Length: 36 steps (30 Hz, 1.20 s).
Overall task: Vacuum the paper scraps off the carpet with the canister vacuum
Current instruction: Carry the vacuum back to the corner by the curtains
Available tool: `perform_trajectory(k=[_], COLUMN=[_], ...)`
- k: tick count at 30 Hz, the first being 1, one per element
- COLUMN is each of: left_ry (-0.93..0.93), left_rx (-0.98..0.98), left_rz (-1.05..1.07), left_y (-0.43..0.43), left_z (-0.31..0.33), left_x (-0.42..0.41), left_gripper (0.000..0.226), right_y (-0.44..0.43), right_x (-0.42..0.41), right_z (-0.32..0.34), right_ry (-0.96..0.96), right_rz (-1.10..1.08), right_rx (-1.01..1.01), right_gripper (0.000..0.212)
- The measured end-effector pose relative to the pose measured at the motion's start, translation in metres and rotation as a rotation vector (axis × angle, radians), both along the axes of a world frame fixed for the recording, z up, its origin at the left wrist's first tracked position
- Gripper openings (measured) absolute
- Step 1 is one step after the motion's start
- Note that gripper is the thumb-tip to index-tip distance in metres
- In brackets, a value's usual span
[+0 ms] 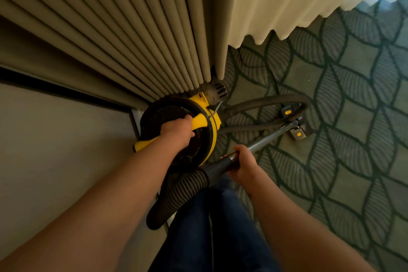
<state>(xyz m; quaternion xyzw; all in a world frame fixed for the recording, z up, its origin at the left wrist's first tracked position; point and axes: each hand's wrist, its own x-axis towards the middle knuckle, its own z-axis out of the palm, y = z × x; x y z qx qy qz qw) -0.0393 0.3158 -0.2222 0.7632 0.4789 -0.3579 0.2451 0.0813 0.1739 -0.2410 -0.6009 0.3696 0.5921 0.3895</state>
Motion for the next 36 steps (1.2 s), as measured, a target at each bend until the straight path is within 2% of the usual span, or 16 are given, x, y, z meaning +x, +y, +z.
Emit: perform_trajectory(k=[5, 10, 13, 20, 24, 25, 27, 29, 30, 34, 36], left_ry=[-0.005, 0.013, 0.046, 0.070, -0.091, -0.139, -0.170, -0.116, -0.070, 0.013, -0.012], left_rx=[-0.006, 0.011, 0.002, -0.026, -0.005, -0.064, -0.332, -0.669, -0.756, -0.812, -0.787], left_rz=[-0.055, -0.069, -0.056, -0.045, -0.111, -0.109, 0.008, 0.200, 0.235, 0.185, 0.159], left_y=[-0.010, -0.006, -0.003, -0.011, -0.036, -0.045, -0.063, -0.083, -0.092, -0.120, -0.130], left_z=[-0.005, -0.002, 0.006, 0.031, 0.056, 0.063, 0.077, 0.097, 0.108, 0.127, 0.129], left_x=[0.018, 0.025, 0.027, 0.039, 0.063, 0.070, 0.084, 0.093, 0.096, 0.097, 0.095], left_gripper=[0.036, 0.043, 0.052, 0.064, 0.065, 0.062, 0.057, 0.054, 0.053, 0.053, 0.052], right_y=[-0.020, -0.042, -0.041, -0.044, -0.052, -0.055, -0.061, -0.069, -0.072, -0.084, -0.087], right_x=[-0.012, -0.003, -0.009, -0.010, -0.001, 0.000, 0.002, 0.003, 0.003, 0.004, 0.006], right_z=[-0.007, 0.005, 0.019, 0.049, 0.065, 0.069, 0.075, 0.080, 0.083, 0.086, 0.085], right_ry=[-0.079, -0.234, -0.261, -0.323, -0.386, -0.397, -0.410, -0.427, -0.440, -0.464, -0.465], right_rz=[0.007, -0.021, -0.047, -0.211, -0.291, -0.313, -0.352, -0.382, -0.393, -0.358, -0.323], right_rx=[-0.074, -0.182, -0.191, -0.140, -0.127, -0.120, -0.106, -0.084, -0.076, -0.063, -0.071], right_gripper=[0.043, 0.031, 0.020, 0.017, 0.018, 0.018, 0.018, 0.020, 0.022, 0.025, 0.025])
